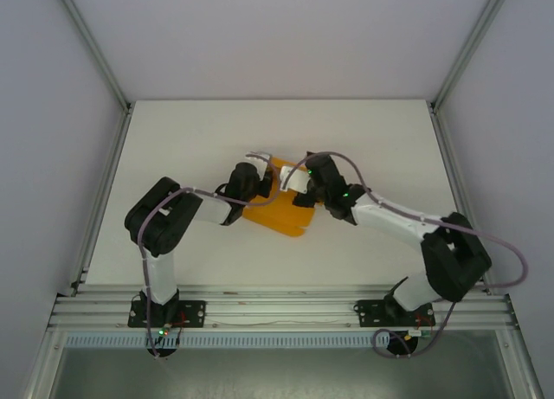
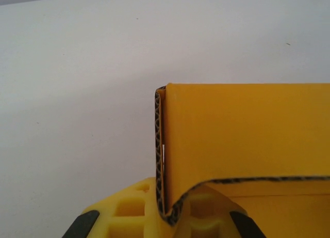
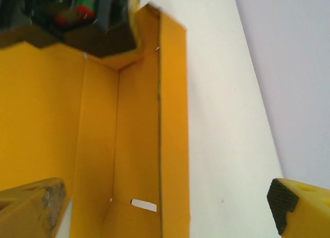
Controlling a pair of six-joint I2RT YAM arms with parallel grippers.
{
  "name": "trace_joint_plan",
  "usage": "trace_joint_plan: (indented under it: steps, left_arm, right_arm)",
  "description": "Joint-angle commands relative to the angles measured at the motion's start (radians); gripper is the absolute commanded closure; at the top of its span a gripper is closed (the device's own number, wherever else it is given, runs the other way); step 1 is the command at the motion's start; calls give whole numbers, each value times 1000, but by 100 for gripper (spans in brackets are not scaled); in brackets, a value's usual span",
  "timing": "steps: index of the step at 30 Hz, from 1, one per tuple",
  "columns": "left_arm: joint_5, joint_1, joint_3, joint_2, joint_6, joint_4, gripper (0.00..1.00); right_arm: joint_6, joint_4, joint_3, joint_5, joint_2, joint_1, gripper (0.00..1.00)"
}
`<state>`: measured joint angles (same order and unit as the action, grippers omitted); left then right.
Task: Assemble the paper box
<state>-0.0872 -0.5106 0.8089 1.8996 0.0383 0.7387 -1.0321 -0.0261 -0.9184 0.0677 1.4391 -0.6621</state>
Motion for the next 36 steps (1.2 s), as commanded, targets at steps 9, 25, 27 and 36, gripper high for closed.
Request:
trace_joint_plan:
  steps: [9, 25, 27, 36]
  left_arm:
    - [-156, -35, -118, -71, -115, 62, 100]
    - [-174, -42, -110, -26, -94, 93, 100]
    - [-170, -43, -108, -21, -90, 92, 100]
    - [-153, -43, -108, -26, -69, 99, 81]
  right_arm:
    - [652, -122, -206, 319, 24, 206, 0]
    - [664, -409, -458, 566, 378, 208, 0]
    - [673, -421, -464, 579, 407, 207, 0]
    - [612, -483, -452, 489, 490, 201, 0]
